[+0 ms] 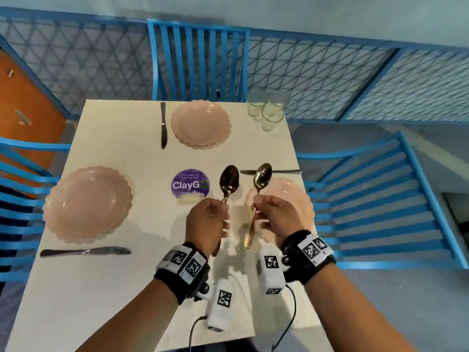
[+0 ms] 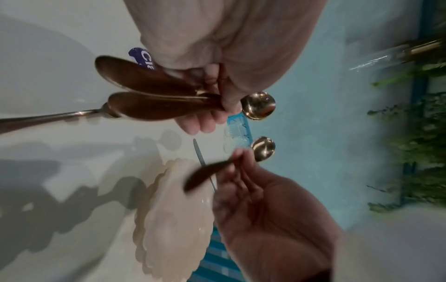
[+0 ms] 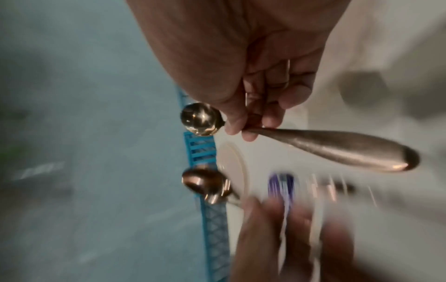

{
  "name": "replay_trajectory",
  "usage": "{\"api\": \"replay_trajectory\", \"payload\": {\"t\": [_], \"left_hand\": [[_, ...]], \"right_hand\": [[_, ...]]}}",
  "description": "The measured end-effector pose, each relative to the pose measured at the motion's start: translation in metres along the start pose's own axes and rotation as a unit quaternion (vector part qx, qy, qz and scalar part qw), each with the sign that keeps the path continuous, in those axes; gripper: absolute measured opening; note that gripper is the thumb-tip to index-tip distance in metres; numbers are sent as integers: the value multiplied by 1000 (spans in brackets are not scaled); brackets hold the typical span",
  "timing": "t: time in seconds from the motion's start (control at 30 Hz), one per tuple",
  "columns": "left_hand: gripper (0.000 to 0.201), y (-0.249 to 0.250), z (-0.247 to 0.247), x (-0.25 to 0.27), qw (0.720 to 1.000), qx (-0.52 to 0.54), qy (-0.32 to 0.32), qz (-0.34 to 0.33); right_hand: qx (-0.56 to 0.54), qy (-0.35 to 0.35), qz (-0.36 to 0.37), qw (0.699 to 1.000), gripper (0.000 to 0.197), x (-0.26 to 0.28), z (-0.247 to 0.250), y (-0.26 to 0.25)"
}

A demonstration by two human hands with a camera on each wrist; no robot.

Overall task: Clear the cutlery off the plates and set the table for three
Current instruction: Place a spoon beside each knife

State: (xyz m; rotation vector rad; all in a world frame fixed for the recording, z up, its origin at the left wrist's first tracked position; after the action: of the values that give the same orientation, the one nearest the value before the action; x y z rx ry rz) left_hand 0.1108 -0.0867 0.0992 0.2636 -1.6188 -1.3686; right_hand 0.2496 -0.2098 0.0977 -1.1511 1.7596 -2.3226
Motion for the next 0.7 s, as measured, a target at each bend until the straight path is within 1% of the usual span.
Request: {"api": "replay_trajectory", "payload": {"t": [0.03, 0.07, 0.1, 0.17, 0.23, 0.3, 0.43, 0.6, 0.7], "left_hand": [[8, 3, -3, -12, 1000, 2, 10, -2], [7, 5, -9, -30, 1000, -3, 21, -9], [9, 9, -13, -47, 999, -12, 34, -21], [16, 19, -25, -86, 997, -29, 59, -51], [15, 27, -38, -118, 995, -42, 68, -64], [8, 33, -45, -138, 994, -42, 74, -73], [11, 29, -56, -170, 992, -32, 83, -84], [11, 8, -49, -180, 990, -47, 92, -98], [10, -3, -46, -180, 989, -55, 99, -96]], "right_hand": [[103, 31, 45, 993, 14, -17, 13, -9], [201, 55, 86, 974, 16, -37, 26, -19], [270, 61, 112, 954, 17, -57, 36, -29], [383, 47, 147, 911, 18, -99, 44, -47], [473, 29, 174, 863, 19, -140, 47, -58], [525, 14, 192, 829, 18, -174, 47, -60], [592, -32, 211, 777, 16, -226, 38, -55], [615, -61, 224, 754, 10, -254, 25, -47], [630, -61, 244, 735, 16, -260, 20, -44]]}}
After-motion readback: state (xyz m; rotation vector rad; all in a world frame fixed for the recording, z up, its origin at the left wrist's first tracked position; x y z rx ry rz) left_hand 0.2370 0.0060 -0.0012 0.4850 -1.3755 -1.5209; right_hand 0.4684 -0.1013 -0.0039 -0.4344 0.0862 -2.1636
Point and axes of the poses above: each hand's wrist, its own x-axis away from the middle knuckle, its own z-axis out of the back of the hand, y = z × x, the point moved 3 cm from there along -x, towards the middle knuckle, and after that the axes turned 4 degrees about z, right-handed, at the moved point
